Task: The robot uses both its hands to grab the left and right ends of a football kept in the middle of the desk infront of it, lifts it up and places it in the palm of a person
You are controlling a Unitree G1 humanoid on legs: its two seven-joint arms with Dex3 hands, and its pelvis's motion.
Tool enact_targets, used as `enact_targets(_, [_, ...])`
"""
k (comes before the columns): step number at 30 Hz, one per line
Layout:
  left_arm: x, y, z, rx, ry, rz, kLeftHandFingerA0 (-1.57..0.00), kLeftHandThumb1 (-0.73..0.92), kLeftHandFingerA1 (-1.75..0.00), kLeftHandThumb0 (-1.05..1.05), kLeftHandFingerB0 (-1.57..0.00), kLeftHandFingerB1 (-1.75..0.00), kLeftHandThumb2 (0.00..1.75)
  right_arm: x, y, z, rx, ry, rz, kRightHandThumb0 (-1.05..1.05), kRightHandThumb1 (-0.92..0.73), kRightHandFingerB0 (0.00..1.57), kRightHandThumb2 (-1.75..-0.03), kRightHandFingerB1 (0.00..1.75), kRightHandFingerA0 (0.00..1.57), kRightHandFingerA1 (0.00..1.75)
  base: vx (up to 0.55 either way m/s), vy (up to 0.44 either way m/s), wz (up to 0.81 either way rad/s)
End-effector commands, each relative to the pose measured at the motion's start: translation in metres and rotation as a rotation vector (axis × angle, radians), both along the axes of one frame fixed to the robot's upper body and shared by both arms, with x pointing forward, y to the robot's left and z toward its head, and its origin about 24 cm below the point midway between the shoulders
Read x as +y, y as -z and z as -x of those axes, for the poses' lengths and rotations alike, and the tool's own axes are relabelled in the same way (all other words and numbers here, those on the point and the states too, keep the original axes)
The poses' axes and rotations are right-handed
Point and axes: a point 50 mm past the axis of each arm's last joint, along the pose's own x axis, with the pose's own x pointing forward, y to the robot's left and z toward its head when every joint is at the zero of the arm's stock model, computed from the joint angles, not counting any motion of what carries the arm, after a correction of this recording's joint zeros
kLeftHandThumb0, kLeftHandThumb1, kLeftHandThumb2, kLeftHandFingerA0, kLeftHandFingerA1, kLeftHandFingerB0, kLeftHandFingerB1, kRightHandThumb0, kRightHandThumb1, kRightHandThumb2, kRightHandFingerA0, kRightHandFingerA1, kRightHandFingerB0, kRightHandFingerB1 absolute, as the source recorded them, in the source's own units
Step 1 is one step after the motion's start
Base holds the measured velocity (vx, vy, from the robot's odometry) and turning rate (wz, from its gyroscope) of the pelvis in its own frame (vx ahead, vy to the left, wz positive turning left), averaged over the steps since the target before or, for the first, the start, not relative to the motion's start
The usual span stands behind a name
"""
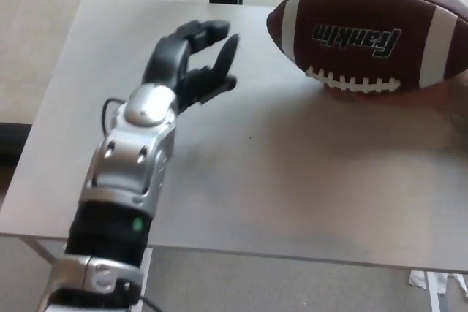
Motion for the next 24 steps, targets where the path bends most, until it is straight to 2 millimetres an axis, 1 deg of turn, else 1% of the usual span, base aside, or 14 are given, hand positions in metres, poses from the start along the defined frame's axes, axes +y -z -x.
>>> enact_targets(1, [0.193,-0.065,0.279,-0.513,-0.546,-0.080,-0.56,0.80,-0.58,-0.77,-0.36,-0.34,0.64,-0.011,-0.026,0.191,-0.137,0.026,0.303,-0.64,-0.83,0.48,-0.65,0.40,0.70,0.46,0.00,0.000,0.00])
enact_targets(2, [0.195,-0.064,0.286,-0.525,-0.597,-0.101,-0.55,0.82,-0.58,-0.75,-0.36,-0.35,0.65,-0.015,-0.025,0.196,-0.126,0.057,0.314,-0.63,-0.83,0.48,-0.65,0.40,0.71,0.47,0.00,0.000,0.00])
enact_targets(3, [0.200,-0.064,0.295,-0.524,-0.634,-0.126,-0.48,0.67,-0.65,-0.70,-0.28,-0.48,1.07,-0.020,-0.022,0.202,-0.109,0.083,0.340,-0.62,-0.80,0.48,-0.64,0.41,0.66,0.49,0.00,0.000,0.00])
enact_targets(6, [0.208,-0.063,0.306,-0.526,-0.670,-0.164,-0.48,0.67,-0.65,-0.67,-0.29,-0.49,1.06,-0.029,-0.015,0.212,-0.090,0.129,0.393,-0.60,-0.79,0.47,-0.64,0.42,0.64,0.51,0.00,0.000,0.00])
enact_targets(7, [0.216,-0.062,0.311,-0.548,-0.689,-0.172,-0.58,0.84,-0.57,-0.68,-0.41,-0.35,0.65,-0.035,-0.007,0.220,-0.094,0.146,0.380,-0.55,-0.79,0.48,-0.64,0.42,0.68,0.51,0.00,0.000,0.00])
enact_targets(9, [0.219,-0.062,0.315,-0.549,-0.708,-0.200,-0.60,0.85,-0.58,-0.67,-0.40,-0.35,0.66,-0.039,-0.002,0.226,-0.070,0.174,0.379,-0.54,-0.78,0.51,-0.64,0.42,0.69,0.50,0.00,0.000,0.00])
enact_targets(10, [0.225,-0.061,0.322,-0.553,-0.736,-0.209,-0.60,0.87,-0.60,-0.66,-0.39,-0.36,0.67,-0.050,0.007,0.240,0.029,0.240,0.484,-0.54,-0.79,0.57,-0.64,0.44,0.83,0.60,0.00,0.000,0.00])
enact_targets(11, [0.230,-0.060,0.328,-0.551,-0.754,-0.217,-0.61,0.87,-0.60,-0.67,-0.41,-0.36,0.66,-0.058,0.014,0.252,0.093,0.260,0.536,-0.54,-0.78,0.60,-0.64,0.45,0.87,0.60,0.00,0.000,0.00])
enact_targets(14, [0.234,-0.060,0.332,-0.561,-0.758,-0.228,-0.60,0.88,-0.61,-0.67,-0.40,-0.37,0.66,-0.068,0.021,0.262,0.138,0.278,0.553,-0.55,-0.77,0.62,-0.63,0.45,0.86,0.56,0.00,0.000,0.00])
enact_targets(18, [0.248,-0.056,0.352,-0.565,-0.817,-0.285,-0.64,0.88,-0.65,-0.69,-0.40,-0.39,0.66,-0.090,0.039,0.296,0.333,0.314,0.582,-0.58,-0.71,0.65,-0.62,0.41,0.75,0.50,0.00,0.000,0.00])
enact_targets(19, [0.255,-0.052,0.363,-0.556,-0.851,-0.291,-0.63,0.66,-0.72,-0.69,-0.33,-0.53,1.07,-0.096,0.043,0.308,0.393,0.350,0.587,-0.58,-0.70,0.67,-0.61,0.40,0.73,0.64,0.00,0.000,0.00])
enact_targets(20, [0.260,-0.049,0.372,-0.549,-0.880,-0.310,-0.68,0.85,-0.66,-0.74,-0.41,-0.40,0.65,-0.099,0.045,0.316,0.447,0.370,0.582,-0.59,-0.71,0.65,-0.62,0.39,0.67,0.65,0.00,0.000,0.00])
enact_targets(21, [0.273,-0.039,0.392,-0.506,-0.982,-0.341,-0.72,0.84,-0.70,-0.81,-0.45,-0.41,0.65,-0.107,0.051,0.329,0.512,0.420,0.539,-0.52,-0.68,0.62,-0.61,0.39,0.63,0.67,0.00,0.000,0.00])
enact_targets(24, [0.290,-0.023,0.416,-0.423,-1.100,-0.349,-0.71,0.89,-0.70,-0.73,-0.43,-0.41,0.66,-0.118,0.064,0.340,0.581,0.509,0.459,-0.49,-0.69,0.61,-0.61,0.39,0.62,0.83,0.00,0.000,0.00])
